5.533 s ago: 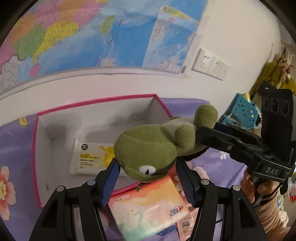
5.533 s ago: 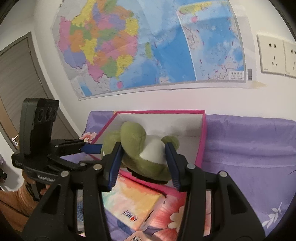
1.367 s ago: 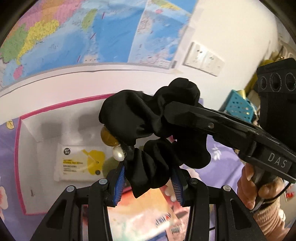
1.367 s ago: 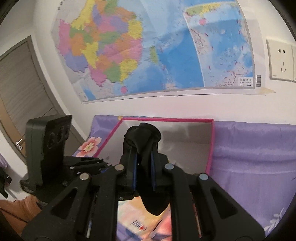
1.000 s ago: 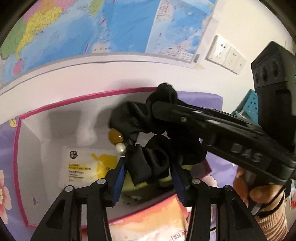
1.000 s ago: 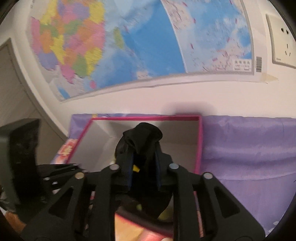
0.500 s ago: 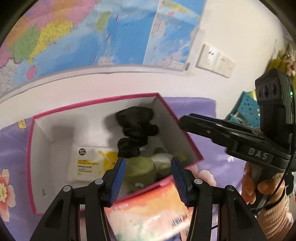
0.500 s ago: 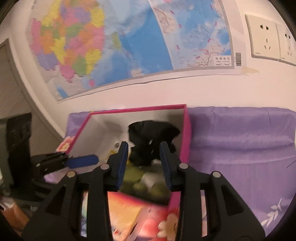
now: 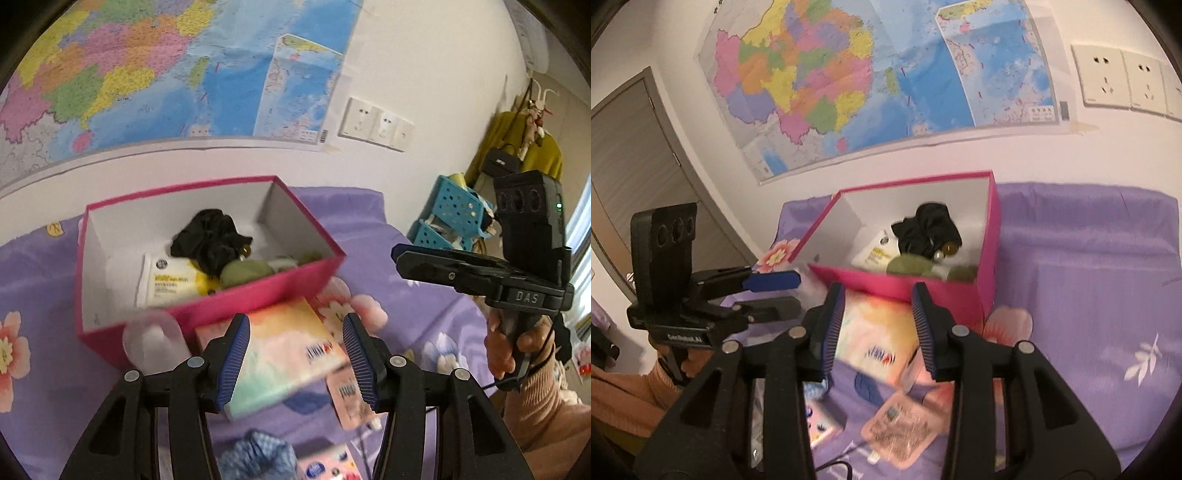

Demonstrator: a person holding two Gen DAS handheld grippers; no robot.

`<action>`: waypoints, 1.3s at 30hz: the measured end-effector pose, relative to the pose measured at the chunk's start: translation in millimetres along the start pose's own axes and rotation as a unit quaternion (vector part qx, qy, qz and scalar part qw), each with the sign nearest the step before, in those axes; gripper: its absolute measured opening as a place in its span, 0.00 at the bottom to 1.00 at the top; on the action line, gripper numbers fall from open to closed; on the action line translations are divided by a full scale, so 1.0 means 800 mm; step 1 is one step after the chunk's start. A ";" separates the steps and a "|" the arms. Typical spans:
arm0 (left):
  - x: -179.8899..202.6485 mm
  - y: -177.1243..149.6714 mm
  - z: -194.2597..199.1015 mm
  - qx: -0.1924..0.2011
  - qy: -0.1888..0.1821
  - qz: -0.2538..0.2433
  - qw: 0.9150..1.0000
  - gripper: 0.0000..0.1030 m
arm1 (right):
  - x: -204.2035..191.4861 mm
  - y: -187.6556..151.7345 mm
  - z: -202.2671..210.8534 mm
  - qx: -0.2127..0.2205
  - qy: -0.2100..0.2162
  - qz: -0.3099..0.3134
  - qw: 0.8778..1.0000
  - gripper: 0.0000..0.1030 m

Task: Organize soft objects
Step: 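Grasp the peach squeeze pouch by its edge with the right gripper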

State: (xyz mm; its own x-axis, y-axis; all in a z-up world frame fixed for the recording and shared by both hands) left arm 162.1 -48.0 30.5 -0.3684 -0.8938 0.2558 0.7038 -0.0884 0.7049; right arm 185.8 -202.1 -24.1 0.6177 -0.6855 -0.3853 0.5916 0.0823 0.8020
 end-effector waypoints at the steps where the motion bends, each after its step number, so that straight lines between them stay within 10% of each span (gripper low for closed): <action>1: 0.004 -0.007 0.000 -0.004 -0.003 -0.002 1.000 0.52 | 0.000 -0.007 0.001 -0.005 0.003 -0.003 1.000 0.39; 25: 0.062 -0.110 -0.098 -0.166 -0.075 -0.013 0.983 0.52 | 0.063 -0.161 -0.040 -0.111 -0.044 -0.125 0.985 0.53; 39: 0.061 -0.120 -0.133 -0.200 -0.082 0.002 0.976 0.52 | 0.056 -0.162 -0.046 -0.070 0.074 -0.163 0.981 0.42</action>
State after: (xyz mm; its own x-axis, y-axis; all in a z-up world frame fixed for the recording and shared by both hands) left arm 141.2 -129.6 -95.0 -0.4344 -0.8151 0.3832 0.8740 -0.2787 0.3980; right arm 155.7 -217.0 -161.8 0.4470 -0.5797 -0.6813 0.8292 -0.0173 0.5587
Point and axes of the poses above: each gripper's, at about its wrist camera, not at the fingertips, and z roughly against the way its jaws point, x to its right, y to its top, the point moved 4 cm from there along -z, roughly the way its jaws point, and after that the axes turned 1 degree about -y, right-handed, at the moved point
